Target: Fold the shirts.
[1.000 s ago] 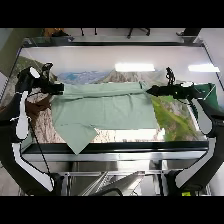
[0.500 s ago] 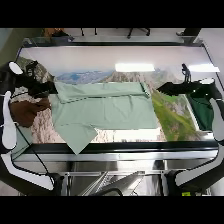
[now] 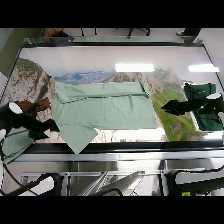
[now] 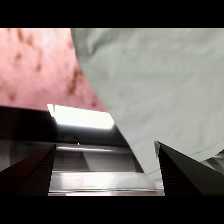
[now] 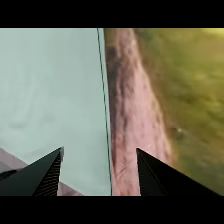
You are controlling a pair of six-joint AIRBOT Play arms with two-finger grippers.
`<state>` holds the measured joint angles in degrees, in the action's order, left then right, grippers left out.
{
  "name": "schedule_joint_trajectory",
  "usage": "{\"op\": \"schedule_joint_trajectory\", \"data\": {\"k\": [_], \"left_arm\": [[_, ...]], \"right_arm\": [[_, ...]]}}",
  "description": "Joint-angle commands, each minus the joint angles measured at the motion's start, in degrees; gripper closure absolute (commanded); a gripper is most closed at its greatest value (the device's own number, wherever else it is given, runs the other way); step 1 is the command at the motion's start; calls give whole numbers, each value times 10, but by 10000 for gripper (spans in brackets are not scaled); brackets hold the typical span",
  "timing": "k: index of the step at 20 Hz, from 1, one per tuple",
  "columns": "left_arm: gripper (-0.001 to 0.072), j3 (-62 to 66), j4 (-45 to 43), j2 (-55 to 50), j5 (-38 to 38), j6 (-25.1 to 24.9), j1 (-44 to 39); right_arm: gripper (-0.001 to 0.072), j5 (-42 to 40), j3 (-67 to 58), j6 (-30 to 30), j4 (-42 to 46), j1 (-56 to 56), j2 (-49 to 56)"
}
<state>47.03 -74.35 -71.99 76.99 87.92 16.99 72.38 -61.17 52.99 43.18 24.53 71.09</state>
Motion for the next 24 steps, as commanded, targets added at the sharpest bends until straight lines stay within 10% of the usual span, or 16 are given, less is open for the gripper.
{"op": "schedule_joint_trajectory", "data": {"k": [1,8,12,18,24], "left_arm": [[15,-138,66,69,-122,-7,7],[33,-170,295,-1,-238,-119,-30],[630,-100,289,-48,-183,-134,-50],[691,-25,289,-49,-108,-138,-49],[692,5,288,-8,-82,-142,-39]], "right_arm": [[185,-1,30,3,10,3,-7],[184,-1,32,2,13,3,-7],[190,1,60,4,13,2,0],[214,-28,99,5,14,-54,4],[666,-49,87,2,-10,-136,-3]]}}
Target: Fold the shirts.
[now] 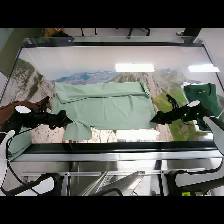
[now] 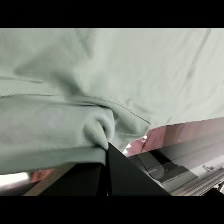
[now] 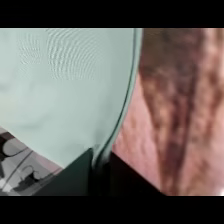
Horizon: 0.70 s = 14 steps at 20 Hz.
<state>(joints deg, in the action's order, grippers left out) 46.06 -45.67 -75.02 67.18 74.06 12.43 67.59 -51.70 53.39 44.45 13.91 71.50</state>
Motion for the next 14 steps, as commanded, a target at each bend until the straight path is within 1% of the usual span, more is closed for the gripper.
{"op": "schedule_joint_trajectory", "data": {"k": [1,2,3,4,6,8,10,12,14], "left_arm": [[692,16,0,42,18,-3,13],[692,16,-14,63,24,-2,21],[692,16,-47,87,39,10,25],[692,16,-90,110,63,34,26],[692,13,-154,154,114,60,26],[692,-5,-161,202,139,68,26],[692,-39,-160,254,147,75,25],[692,-77,-160,295,146,75,26],[692,-98,-156,319,120,74,25]], "right_arm": [[690,6,-15,-1,-23,-30,-18],[690,14,-23,12,-14,-25,-35],[691,20,-29,33,5,-16,-52],[691,22,-31,62,39,-2,-74],[691,44,-30,124,121,25,-113],[691,74,-25,175,189,51,-149],[691,79,-14,207,224,71,-181],[691,85,-4,223,226,85,-204],[691,79,-2,231,213,82,-214]]}}
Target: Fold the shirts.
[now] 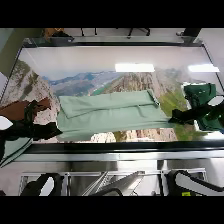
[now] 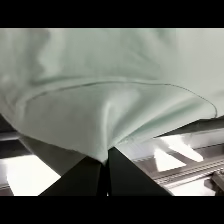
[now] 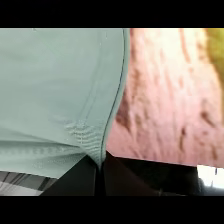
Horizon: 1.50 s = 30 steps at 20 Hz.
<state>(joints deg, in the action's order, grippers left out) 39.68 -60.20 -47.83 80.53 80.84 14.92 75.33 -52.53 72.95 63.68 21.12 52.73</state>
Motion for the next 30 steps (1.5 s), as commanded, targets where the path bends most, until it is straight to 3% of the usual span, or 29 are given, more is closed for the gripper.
{"op": "schedule_joint_trajectory", "data": {"k": [1,7,11,14,15,16,17,18,19,20,21,24,25,30], "left_arm": [[692,-32,-11,51,-39,6,1],[692,146,72,-105,-146,-43,-6],[692,270,73,-261,-192,-59,-43],[692,328,72,-372,-224,-72,-76],[691,346,72,-403,-226,-72,-82],[690,363,71,-433,-222,-72,-85],[689,378,72,-455,-210,-71,-84],[681,392,71,-477,-192,-71,-84],[405,404,70,-492,-176,-71,-81],[104,416,70,-506,-160,-67,-75],[97,425,70,-513,-146,-61,-69],[97,445,48,-509,-115,-36,-47],[97,450,44,-501,-106,-28,-38],[97,451,44,-445,-85,-23,-19]], "right_arm": [[691,-18,6,19,-8,7,-26],[690,-203,5,-165,-292,-27,20],[690,-318,-7,-256,-368,-76,108],[684,-350,-27,-313,-403,-93,172],[662,-349,-34,-325,-417,-93,185],[505,-348,-40,-327,-423,-92,190],[393,-341,-47,-327,-421,-90,188],[392,-324,-56,-327,-410,-83,185],[384,-300,-68,-323,-393,-71,181],[281,-276,-83,-305,-372,-56,180],[202,-261,-94,-285,-350,-42,180],[173,-228,-103,-253,-311,-8,183],[74,-218,-103,-253,-311,-4,189],[62,-195,-103,-253,-315,-6,248]]}}
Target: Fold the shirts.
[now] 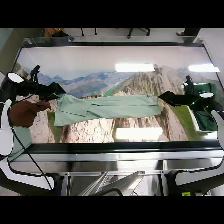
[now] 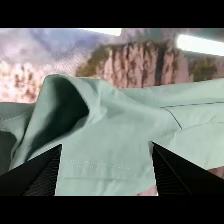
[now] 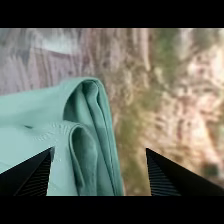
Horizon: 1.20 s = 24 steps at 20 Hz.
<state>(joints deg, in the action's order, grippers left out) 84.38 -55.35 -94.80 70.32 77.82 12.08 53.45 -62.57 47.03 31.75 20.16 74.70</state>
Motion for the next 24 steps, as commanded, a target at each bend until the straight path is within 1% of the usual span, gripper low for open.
{"op": "schedule_joint_trajectory", "data": {"k": [1,4,5,6,7,8,9,11,12,13,14,16,19,22,24], "left_arm": [[97,4,-4,35,17,7,10],[97,4,0,58,17,9,4],[113,4,-1,63,17,13,-1],[113,4,0,67,17,13,-6],[113,4,0,67,17,13,-17],[113,3,0,67,17,14,-27],[114,-2,0,67,12,14,-42],[115,-20,0,66,-11,14,-79],[244,-30,0,65,-28,14,-102],[667,-36,0,59,-39,13,-128],[692,-37,0,48,-51,11,-158],[692,-37,5,17,-78,13,-227],[692,-30,70,-51,-151,12,-332],[692,43,143,-147,-190,13,-431],[693,120,169,-211,-198,16,-486]], "right_arm": [[63,38,-2,6,-1,3,39],[71,56,-2,6,-5,-13,57],[73,56,-2,6,-5,-22,59],[90,54,-2,6,-5,-34,61],[237,53,-2,6,-5,-43,61],[309,52,-2,6,-5,-50,62],[398,49,-2,6,-5,-57,62],[694,59,-10,6,-5,-61,61],[691,72,-20,6,-4,-61,57],[691,90,-35,7,-4,-59,50],[691,111,-54,17,-4,-56,37],[692,160,-99,44,-4,-48,4],[692,245,-169,89,-5,-37,-55],[691,290,-212,129,-5,-37,-118],[691,296,-215,135,-5,-37,-157]]}}
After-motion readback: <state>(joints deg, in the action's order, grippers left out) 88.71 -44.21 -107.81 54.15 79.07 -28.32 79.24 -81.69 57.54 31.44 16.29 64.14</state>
